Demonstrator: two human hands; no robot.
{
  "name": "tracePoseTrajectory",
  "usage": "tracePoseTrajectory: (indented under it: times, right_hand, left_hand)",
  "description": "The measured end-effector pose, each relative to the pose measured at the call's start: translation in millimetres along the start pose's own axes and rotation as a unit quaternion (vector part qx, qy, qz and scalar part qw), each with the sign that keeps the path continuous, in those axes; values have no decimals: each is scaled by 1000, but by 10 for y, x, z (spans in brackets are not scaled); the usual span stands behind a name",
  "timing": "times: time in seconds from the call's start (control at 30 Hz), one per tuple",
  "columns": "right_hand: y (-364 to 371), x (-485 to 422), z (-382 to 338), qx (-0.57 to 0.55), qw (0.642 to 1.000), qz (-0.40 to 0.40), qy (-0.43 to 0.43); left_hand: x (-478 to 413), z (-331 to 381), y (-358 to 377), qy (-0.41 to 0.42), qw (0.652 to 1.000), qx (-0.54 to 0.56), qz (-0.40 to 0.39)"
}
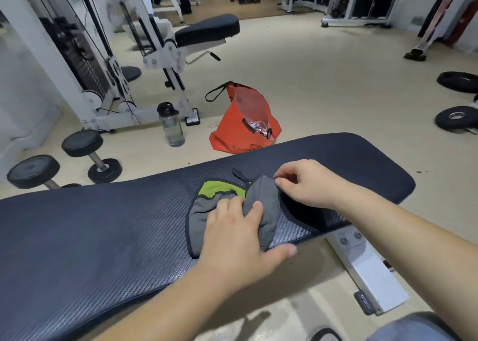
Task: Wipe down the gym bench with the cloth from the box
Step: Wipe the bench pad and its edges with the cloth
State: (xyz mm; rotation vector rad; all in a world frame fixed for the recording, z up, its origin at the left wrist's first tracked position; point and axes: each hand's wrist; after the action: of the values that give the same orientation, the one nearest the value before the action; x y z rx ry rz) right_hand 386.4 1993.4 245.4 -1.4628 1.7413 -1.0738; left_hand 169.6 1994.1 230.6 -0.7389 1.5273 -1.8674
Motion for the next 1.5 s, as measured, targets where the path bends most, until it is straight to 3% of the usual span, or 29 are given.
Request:
tracePoseTrajectory:
  times: [0.13, 0.23, 0.3, 0.37, 0.4, 0.47, 0.53, 0.6, 0.67, 0.77, 0.87, 0.97, 1.07, 1.13, 1.33, 1.4, 1.5]
  right_hand:
    - [47, -18, -29, -7, 999, -31, -24]
    - [21, -24, -99, -22, 998, -23, -45]
    - [8, -27, -155, -46, 997, -9, -54]
    - [24, -31, -197, -59, 997, -7, -52]
    - [36, -28, -209, -54, 997, -8, -50]
    - [52, -19, -221, -35, 998, -6, -52]
    - [51, -15, -221, -22, 998, 1, -50]
    - [50, -19, -203, -16, 999, 3, -44]
    - [51, -18, -181, -13, 999, 2, -35]
    - [47, 2, -172, -15, 999, -6, -29]
    - [36, 32, -151, -9, 1000, -12, -24]
    - [34, 36, -122, -3, 1000, -11, -23]
    - [38, 2, -113, 0, 1000, 0, -23]
    - [55, -23, -116, -4, 1000, -5, -20]
    - [27, 13, -94, -13, 1000, -15, -16]
    - [3, 34, -48, -28, 1000, -9, -5]
    - [-52, 58, 51, -71, 996, 47, 21]
  left_hand:
    - [-195, -14, -149, -52, 973, 220, 49]
    - [-198, -22, -281, -80, 919, 384, 31]
    - [-180, -158, -436, -96, 895, 429, 76]
    - [-141, -416, -582, -126, 888, 426, 119]
    - [-117, -578, -605, -141, 902, 390, 121]
    - [-24, -823, -587, -153, 961, 206, 106]
    - [93, -811, -492, -114, 985, 74, 102]
    - [162, -604, -366, -61, 996, 61, 39]
    - [182, -427, -164, -32, 996, 33, -76]
    - [-24, -638, -37, -6, 997, -26, -77]
    - [-328, -950, -147, -80, 995, 11, -52]
    - [-358, -722, -87, -118, 993, 15, -6]
    - [41, -333, 113, 30, 998, -5, 51]
    - [199, -415, 169, 112, 993, 5, 42]
    - [278, -485, 25, 164, 985, -46, 31]
    - [300, -330, -75, 146, 989, 13, 32]
    - [170, -147, -400, 102, 957, 271, 4]
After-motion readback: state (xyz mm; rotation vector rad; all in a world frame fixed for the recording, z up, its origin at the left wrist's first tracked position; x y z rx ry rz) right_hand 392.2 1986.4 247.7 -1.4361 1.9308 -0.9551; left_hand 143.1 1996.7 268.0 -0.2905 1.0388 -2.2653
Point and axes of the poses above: each hand's wrist, its own x-axis away from the middle knuckle, its own y-axis out of the palm, z = x × y, and after that the axes turned 1 degree about y, right-handed
